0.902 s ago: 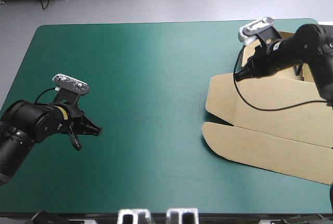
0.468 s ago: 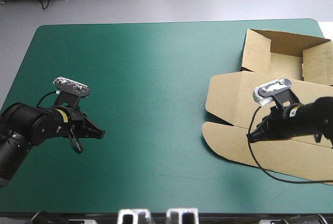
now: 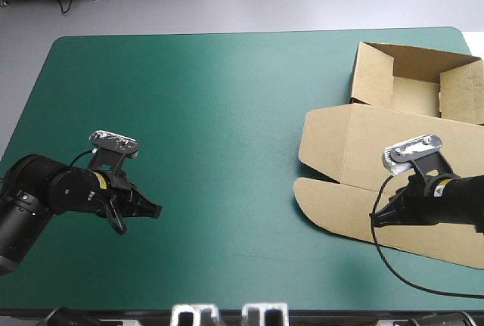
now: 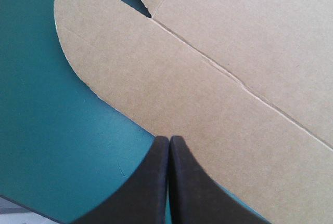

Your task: Fold the box

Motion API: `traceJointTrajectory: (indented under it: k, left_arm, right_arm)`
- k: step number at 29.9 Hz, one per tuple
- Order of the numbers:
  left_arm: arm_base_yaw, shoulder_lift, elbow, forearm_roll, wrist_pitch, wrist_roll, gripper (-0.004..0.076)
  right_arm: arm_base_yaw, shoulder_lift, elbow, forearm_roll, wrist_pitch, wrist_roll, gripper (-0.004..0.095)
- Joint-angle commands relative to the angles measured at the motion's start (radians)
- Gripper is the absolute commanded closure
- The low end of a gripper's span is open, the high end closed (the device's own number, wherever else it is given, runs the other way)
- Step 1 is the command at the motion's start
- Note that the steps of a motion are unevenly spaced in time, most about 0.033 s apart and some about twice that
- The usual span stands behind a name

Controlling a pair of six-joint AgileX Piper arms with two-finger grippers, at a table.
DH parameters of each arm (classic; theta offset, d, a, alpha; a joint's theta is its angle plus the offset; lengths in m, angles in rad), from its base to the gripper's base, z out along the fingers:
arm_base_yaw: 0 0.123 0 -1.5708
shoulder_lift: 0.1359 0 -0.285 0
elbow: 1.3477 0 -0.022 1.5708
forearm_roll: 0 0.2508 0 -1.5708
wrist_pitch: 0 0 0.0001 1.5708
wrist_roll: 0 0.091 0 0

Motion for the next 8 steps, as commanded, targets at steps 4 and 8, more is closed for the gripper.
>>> traceJointTrajectory:
  k: [4, 8]
  left_arm:
    - [-0.001, -0.018, -0.025, -0.044, -0.023, -0.008, 0.0733]
    - [-0.001, -0.018, -0.025, -0.053, -0.103, -0.006, 0.0733]
  right_arm:
    - [-0.001, -0.010, -0.022, 0.007, -0.018, -0.001, 0.0925]
    - [-0.001, -0.010, -0.022, 0.007, -0.011, -0.001, 0.0925]
